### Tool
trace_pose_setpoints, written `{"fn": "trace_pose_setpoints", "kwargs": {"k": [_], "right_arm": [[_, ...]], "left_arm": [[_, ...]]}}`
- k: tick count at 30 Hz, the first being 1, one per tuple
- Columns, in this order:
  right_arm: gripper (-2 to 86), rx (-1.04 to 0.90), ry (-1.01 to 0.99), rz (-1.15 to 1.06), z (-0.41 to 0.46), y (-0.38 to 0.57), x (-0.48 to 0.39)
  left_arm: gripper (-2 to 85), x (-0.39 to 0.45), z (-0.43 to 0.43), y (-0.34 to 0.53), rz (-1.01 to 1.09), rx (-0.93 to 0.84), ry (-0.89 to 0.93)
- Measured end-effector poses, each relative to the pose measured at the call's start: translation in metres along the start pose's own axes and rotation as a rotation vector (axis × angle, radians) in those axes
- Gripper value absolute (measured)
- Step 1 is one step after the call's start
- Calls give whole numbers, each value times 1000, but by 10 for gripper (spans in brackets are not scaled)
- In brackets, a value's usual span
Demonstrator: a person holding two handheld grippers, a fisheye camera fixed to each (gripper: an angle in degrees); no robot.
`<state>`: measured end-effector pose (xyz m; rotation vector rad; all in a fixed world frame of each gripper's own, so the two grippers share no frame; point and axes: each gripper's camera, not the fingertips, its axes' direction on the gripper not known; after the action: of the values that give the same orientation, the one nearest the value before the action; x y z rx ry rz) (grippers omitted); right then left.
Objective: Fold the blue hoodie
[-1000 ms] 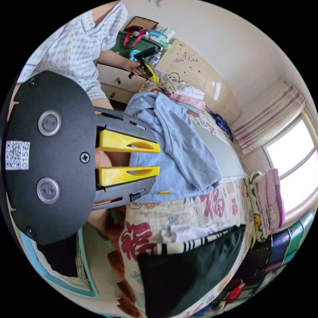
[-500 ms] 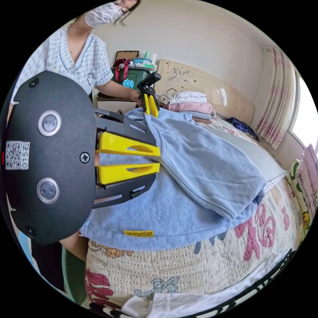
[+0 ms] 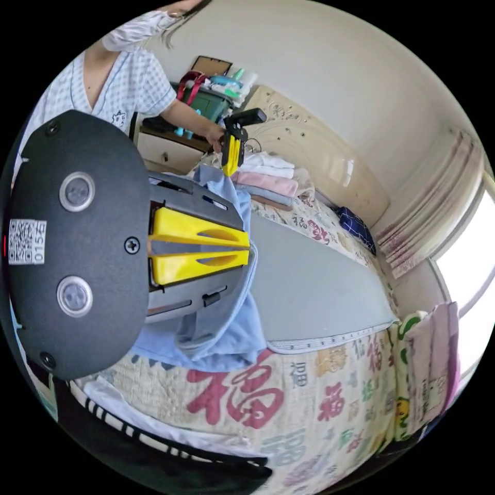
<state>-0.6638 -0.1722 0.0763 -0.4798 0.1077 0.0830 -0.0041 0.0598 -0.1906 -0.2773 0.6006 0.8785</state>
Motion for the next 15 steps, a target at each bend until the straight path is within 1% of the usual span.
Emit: {"fn": "trace_pose_setpoints", "kwargs": {"k": [1, 2, 4, 5, 6, 7, 8, 10, 12, 15], "right_arm": [[2, -1, -51, -11, 4, 9, 0], [2, -2, -73, -13, 7, 17, 2], [2, -18, -89, -21, 24, 59, 14], [2, -26, -79, -11, 29, 71, 19], [2, -40, -63, 9, 38, 93, 32], [2, -55, -58, 42, 48, 112, 47], [2, -60, -61, 68, 52, 121, 56], [1, -54, -108, 154, 65, 151, 88], [-1, -38, -127, 183, 72, 166, 101], [-3, -31, -105, 155, 88, 182, 103]], "left_arm": [[2, 11, 0, 7, 15, 6, -40], [4, 13, 0, 12, 7, 18, -42], [21, 11, 9, 37, -58, 74, 69], [28, 11, 12, 43, -75, 86, 89], [67, 13, 18, 55, -111, 96, 102], [88, 23, 26, 62, -94, 87, 92], [89, 32, 29, 65, -73, 83, 76], [91, 74, 49, 63, 75, 45, 40], [95, 100, 65, 53, 173, 6, 12], [104, 115, 106, 40, 269, -105, -78]]}}
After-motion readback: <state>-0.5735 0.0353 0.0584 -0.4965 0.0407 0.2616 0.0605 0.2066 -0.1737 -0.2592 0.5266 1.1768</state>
